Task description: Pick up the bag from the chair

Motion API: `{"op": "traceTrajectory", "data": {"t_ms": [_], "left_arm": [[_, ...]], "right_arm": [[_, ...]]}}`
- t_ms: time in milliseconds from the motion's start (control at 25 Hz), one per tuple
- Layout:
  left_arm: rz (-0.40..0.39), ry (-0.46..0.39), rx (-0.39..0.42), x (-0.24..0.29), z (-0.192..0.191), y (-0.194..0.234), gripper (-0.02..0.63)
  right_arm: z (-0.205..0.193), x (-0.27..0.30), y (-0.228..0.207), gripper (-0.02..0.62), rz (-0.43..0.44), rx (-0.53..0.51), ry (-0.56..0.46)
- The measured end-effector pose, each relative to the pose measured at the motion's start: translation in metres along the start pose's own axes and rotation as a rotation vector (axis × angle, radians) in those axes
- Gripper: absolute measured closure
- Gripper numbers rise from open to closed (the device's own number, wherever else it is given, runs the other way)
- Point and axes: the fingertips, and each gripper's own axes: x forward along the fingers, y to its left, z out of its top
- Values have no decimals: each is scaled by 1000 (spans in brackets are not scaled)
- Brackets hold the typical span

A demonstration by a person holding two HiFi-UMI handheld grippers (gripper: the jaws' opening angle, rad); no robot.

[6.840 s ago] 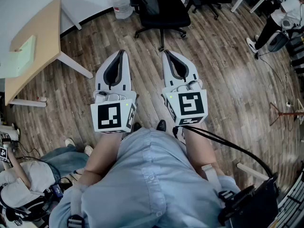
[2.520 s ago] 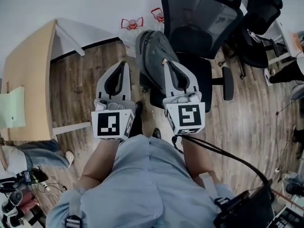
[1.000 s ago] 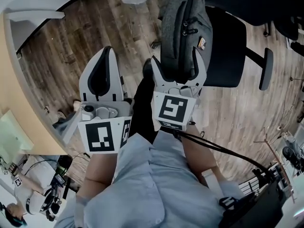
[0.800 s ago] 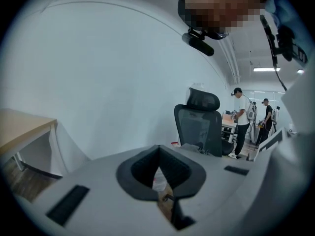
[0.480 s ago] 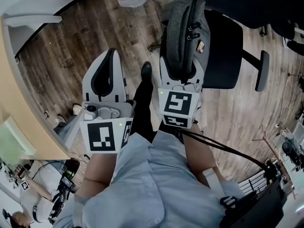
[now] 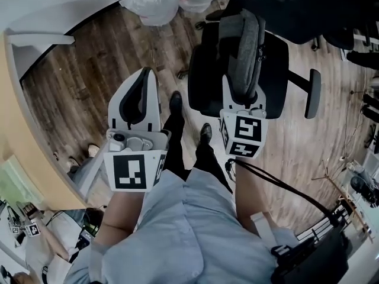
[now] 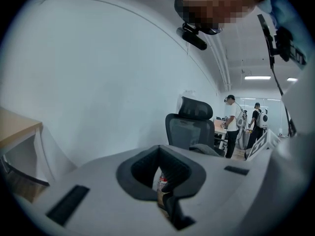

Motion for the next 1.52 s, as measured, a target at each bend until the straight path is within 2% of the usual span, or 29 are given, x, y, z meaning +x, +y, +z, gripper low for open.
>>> {"op": "traceTrajectory", "data": {"t_ms": [280,440,600,840,960,1200,1520], "left_arm": [[-59,-25,5,-15,9,-5,604],[-89,-40,9,-20,18,-18,604],[-116,-56,44,-21,28,-34,604],[-102,-58,80,-13,38,-57,604],[-102,-51,88,-5,40,-72,604],[-121,-50,108,2,46,-96,604],[-151,-65,149,17,61,-123,604]], "right_arm": [[-6,-3,-2,449,-20,45,-20],[-10,-7,-7,437,-4,80,-41],[-12,-11,-25,422,-1,118,-41],[-14,-17,-61,446,-12,180,-65],[-15,-20,-79,457,11,228,-85],[-10,-19,-84,468,82,271,-94],[0,-28,-110,474,114,412,-138]]}}
